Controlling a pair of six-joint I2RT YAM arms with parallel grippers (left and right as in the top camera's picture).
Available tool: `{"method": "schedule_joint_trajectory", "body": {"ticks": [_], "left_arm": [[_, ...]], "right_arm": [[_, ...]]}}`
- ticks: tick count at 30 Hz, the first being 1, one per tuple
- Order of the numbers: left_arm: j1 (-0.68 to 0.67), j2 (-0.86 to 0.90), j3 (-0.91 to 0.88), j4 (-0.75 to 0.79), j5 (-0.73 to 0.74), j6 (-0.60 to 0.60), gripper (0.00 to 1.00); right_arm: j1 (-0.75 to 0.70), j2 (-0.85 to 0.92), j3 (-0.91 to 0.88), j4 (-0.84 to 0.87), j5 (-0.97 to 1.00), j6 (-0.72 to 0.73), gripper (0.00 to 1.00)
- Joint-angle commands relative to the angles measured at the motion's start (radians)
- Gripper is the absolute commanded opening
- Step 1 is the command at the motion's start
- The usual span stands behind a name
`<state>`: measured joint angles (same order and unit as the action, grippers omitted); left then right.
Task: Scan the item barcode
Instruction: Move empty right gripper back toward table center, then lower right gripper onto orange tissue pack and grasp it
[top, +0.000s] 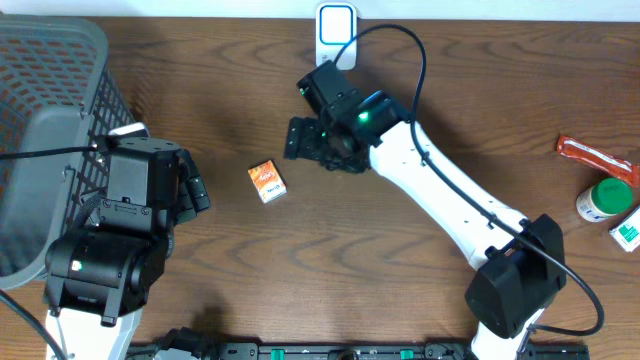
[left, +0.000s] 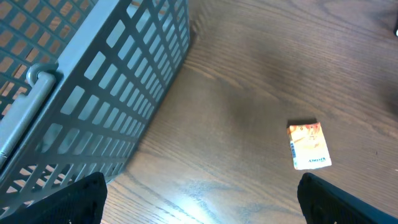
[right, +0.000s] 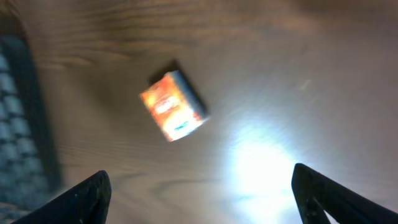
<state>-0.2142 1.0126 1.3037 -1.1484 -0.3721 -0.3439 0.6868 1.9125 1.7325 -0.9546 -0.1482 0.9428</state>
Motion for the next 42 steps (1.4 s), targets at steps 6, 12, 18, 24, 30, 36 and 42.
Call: {"method": "schedule_joint_trajectory", "body": {"ticks": [6,12,18,24,30,36,42], "left_arm": [[0.0,0.0,0.009,-0.003,-0.003,-0.01,0.98],[-0.001,0.0,0.009,-0.003,-0.003,-0.01,0.98],[0.0,0.0,0.009,-0.003,-0.003,-0.01,0.98],[0.0,0.0,0.009,-0.003,-0.003,-0.01,0.98],[-0.001,0.0,0.009,-0.003,-0.003,-0.01,0.98],[-0.001,0.0,0.009,-0.003,-0.003,-0.01,0.98],[0.0,0.0,0.009,-0.003,-0.003,-0.01,0.98]], "right_arm": [[0.005,0.083,0.027,0.095,-0.166,0.478,0.99],[0.025,0.204,0.079,0.098,-0.207,0.639,0.99],[0.06,0.304,0.182,0.099,-0.22,0.685,0.99],[0.063,0.417,0.325,0.013,-0.189,0.699,0.99],[0.064,0.515,0.396,-0.06,-0.202,0.699,0.99],[0.062,0.528,0.396,-0.078,-0.173,0.717,0.99],[0.059,0.528,0.396,-0.113,-0.118,0.721,0.99]]}}
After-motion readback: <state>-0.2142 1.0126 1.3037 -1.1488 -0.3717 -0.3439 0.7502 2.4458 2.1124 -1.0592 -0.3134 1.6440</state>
